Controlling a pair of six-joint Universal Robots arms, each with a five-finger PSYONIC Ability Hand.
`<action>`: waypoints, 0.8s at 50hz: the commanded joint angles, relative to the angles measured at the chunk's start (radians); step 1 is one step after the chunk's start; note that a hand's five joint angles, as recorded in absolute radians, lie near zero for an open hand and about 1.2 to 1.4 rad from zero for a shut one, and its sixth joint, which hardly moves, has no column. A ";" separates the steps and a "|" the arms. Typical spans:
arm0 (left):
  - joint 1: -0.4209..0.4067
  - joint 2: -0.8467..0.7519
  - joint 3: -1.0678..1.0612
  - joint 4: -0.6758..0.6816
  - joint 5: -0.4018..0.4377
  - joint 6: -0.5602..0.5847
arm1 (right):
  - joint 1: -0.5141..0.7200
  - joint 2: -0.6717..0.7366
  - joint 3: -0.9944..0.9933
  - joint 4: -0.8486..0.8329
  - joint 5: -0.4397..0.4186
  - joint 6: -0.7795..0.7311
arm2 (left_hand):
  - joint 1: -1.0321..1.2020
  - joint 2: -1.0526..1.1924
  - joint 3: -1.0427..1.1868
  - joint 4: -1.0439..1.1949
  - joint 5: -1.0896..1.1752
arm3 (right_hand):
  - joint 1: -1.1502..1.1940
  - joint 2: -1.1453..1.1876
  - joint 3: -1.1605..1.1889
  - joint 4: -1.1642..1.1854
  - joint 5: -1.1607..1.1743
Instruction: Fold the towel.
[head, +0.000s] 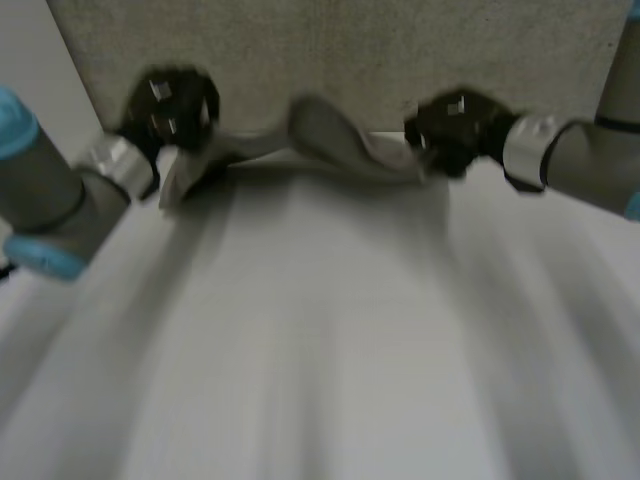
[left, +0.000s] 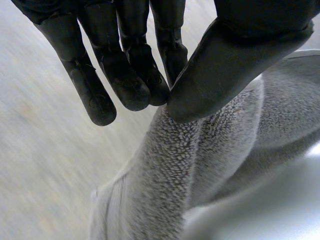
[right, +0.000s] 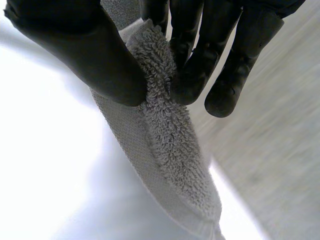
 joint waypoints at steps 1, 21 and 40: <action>0.002 0.045 -0.281 0.003 0.038 0.158 | -0.065 -0.108 0.301 0.019 0.003 -0.116 | 0.138 0.060 0.048 0.037 0.119 | 0.081 0.090 0.060 0.059 0.072; -0.002 -0.041 -0.368 0.046 0.029 0.247 | -0.149 -0.274 0.773 -0.320 0.042 -0.059 | -0.472 -0.550 -0.563 -0.573 -0.491 | 0.081 0.090 0.060 0.059 0.072; 0.013 -0.031 -0.351 0.131 0.026 0.253 | -0.160 -0.300 0.891 -0.535 0.042 0.136 | -0.613 -0.691 -0.704 -0.714 -0.632 | 0.081 0.090 0.060 0.059 0.072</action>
